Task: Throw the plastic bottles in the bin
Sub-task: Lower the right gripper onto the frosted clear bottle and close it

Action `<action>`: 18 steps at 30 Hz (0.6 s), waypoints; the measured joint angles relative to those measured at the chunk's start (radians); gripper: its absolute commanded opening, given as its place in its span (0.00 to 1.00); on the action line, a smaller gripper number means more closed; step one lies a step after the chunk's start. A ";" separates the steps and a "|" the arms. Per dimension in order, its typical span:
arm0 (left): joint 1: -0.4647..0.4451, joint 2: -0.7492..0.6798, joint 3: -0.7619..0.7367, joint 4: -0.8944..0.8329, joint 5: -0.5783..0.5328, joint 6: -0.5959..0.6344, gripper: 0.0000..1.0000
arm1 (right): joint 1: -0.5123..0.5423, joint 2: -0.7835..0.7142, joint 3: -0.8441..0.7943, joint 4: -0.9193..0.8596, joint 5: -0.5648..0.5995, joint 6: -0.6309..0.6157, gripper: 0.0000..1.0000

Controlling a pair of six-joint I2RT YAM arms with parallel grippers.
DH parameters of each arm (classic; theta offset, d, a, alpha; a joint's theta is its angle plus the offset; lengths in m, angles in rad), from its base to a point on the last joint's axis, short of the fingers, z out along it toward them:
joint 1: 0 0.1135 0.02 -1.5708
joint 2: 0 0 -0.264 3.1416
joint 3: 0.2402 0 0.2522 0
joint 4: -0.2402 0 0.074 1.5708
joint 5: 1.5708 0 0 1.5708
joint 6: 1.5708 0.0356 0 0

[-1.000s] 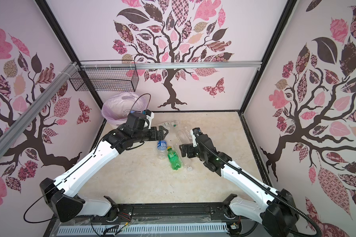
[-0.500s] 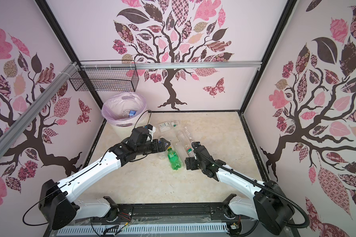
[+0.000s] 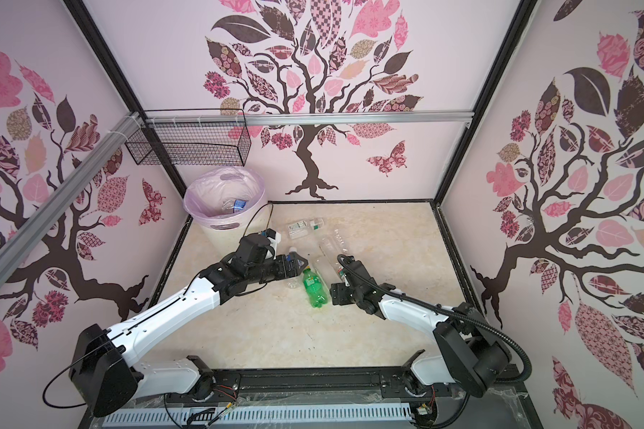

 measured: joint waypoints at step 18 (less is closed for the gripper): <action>0.009 0.000 -0.026 0.008 0.000 -0.017 0.98 | 0.021 0.128 0.069 0.019 -0.010 -0.016 0.76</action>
